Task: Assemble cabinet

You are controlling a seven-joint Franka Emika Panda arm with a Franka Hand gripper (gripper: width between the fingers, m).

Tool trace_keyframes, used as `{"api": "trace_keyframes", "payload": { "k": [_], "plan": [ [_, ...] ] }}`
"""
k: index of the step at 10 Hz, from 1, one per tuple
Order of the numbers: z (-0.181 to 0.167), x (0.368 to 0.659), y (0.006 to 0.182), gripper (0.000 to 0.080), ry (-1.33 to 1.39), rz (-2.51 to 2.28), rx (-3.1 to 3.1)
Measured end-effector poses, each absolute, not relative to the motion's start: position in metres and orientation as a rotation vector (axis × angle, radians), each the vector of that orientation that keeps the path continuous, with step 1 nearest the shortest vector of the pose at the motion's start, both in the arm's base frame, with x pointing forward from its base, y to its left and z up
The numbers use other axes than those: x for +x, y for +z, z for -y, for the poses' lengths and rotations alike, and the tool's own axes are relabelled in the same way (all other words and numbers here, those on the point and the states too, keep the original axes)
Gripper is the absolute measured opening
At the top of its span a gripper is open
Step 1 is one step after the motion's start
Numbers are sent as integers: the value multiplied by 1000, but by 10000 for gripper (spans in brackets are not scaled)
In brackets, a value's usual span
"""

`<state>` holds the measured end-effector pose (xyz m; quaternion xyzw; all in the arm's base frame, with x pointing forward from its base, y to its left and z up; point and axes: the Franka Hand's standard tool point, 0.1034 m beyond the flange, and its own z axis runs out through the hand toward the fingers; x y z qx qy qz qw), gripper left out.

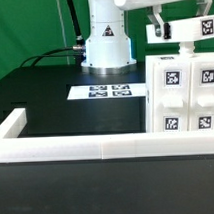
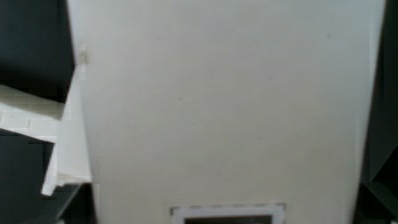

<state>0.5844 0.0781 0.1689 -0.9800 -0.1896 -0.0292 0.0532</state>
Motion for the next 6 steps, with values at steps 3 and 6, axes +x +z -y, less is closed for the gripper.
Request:
{"api": "trace_keyframes", "payload": {
  "k": [3,6],
  "plan": [
    [-82,602,164,560,-77,589,-2967],
    [-81,601,158,560,-81,585,-2968]
  ]
}}
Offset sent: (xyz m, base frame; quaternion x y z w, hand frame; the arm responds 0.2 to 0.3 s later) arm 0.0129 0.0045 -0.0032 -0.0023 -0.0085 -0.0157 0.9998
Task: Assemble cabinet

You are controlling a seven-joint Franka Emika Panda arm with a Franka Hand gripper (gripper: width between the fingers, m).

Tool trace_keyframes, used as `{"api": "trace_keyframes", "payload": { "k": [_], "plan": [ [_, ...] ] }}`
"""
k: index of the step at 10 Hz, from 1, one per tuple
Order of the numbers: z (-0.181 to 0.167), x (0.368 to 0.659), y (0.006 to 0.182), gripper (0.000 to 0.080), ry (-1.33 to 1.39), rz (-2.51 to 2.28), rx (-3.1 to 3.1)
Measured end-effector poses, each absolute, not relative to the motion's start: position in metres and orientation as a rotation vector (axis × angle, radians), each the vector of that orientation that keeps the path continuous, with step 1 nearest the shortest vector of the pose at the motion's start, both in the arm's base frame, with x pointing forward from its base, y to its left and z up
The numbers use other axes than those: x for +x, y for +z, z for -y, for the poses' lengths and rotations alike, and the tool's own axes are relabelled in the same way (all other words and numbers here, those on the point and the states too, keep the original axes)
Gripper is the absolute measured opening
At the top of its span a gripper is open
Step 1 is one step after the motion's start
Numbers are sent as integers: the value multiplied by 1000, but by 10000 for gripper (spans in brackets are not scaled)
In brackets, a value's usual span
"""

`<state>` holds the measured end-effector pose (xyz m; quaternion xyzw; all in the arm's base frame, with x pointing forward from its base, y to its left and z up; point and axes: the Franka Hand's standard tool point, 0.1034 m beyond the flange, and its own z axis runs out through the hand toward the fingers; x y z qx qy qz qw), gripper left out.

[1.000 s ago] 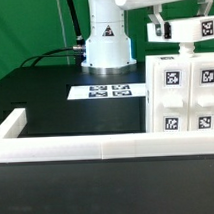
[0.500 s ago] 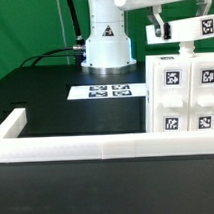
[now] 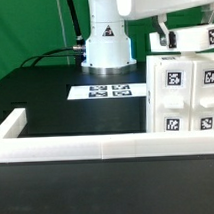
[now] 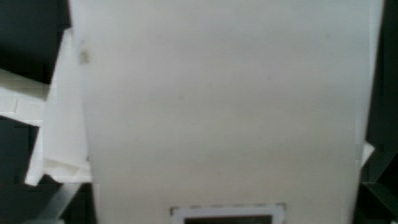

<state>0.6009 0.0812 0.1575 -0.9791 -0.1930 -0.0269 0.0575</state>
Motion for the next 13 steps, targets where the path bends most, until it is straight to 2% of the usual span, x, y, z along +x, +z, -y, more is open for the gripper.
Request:
{"api": "trace_keyframes", "payload": {
  "k": [3,13],
  "plan": [
    [-81,599,148,549,-163,580,-2980],
    [-80,601,148,549,-208,542,-2989]
  ]
}}
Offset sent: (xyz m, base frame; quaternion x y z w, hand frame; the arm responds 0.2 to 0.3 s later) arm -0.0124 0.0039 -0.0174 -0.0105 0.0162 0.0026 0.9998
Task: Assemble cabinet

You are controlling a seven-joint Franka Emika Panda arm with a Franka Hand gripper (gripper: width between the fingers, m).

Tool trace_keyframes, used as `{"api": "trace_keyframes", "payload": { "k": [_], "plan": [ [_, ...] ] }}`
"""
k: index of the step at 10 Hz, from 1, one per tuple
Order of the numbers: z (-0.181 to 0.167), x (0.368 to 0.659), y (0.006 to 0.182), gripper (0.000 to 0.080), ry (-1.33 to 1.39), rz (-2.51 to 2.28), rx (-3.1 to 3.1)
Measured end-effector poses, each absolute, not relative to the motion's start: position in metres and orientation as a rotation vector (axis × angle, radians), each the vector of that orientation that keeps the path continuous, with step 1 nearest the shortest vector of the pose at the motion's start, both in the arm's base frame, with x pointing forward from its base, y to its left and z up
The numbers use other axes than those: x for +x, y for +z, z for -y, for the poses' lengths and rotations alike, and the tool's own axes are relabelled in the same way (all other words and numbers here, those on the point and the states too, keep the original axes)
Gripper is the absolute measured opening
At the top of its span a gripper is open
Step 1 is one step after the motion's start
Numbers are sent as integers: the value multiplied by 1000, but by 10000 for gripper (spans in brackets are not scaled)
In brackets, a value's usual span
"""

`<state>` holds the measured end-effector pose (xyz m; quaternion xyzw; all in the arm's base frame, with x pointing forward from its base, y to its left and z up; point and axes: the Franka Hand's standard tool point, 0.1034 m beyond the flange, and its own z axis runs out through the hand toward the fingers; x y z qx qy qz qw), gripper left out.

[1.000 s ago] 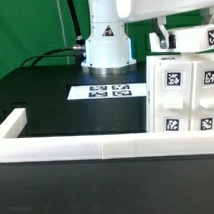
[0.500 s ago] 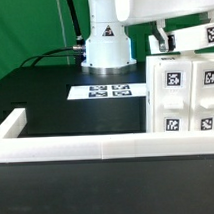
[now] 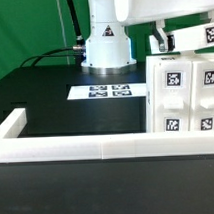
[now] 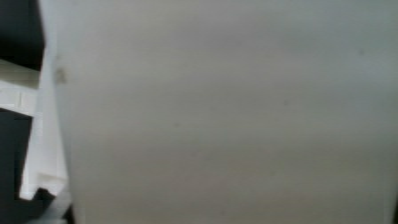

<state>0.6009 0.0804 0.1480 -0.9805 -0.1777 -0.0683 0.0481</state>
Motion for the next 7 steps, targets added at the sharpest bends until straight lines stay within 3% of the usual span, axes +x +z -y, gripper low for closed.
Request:
{"api": "trace_keyframes", "payload": {
  "k": [7],
  "plan": [
    [-83,601,148,549,-169,-263,-2985]
  ]
}}
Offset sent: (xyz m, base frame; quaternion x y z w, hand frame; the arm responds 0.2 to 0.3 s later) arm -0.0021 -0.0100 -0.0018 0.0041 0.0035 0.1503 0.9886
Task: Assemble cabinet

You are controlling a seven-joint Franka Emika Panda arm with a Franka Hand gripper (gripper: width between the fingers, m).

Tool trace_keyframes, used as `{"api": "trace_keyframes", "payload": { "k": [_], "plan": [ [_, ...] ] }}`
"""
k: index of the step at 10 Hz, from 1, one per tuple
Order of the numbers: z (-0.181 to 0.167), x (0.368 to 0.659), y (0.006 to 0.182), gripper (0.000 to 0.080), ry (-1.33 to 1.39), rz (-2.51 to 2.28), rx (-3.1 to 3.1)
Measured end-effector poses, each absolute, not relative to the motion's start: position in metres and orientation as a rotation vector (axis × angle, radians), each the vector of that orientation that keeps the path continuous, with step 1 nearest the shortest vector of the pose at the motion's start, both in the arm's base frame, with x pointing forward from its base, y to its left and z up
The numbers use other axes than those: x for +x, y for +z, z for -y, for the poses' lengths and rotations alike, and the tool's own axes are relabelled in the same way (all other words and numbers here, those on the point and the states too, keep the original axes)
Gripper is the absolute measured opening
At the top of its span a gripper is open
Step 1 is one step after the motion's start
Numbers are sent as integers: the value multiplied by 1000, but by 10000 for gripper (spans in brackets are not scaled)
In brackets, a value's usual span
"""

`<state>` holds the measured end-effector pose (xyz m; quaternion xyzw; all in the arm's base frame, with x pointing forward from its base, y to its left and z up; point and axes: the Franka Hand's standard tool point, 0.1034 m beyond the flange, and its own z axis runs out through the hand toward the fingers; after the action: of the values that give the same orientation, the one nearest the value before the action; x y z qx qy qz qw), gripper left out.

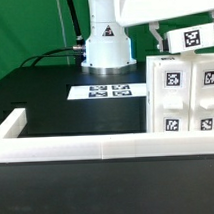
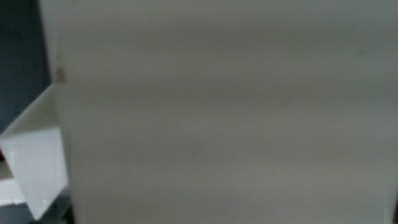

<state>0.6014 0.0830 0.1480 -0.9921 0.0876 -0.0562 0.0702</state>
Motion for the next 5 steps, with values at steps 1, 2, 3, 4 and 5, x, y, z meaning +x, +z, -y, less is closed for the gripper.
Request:
{"api": "trace_keyframes", "payload": {
  "k": [1,2,3,4,5],
  "plan": [
    [-83,601,148,549,-160,-385,-2967],
    [-84,601,148,549,-147,-550,-2935],
    [-85,603,148,549,-151,-668,-2904],
    [-88,604,149,549,-147,-874,-2838],
    [-89,604,149,549,-139,-982,-2799]
  ]
}}
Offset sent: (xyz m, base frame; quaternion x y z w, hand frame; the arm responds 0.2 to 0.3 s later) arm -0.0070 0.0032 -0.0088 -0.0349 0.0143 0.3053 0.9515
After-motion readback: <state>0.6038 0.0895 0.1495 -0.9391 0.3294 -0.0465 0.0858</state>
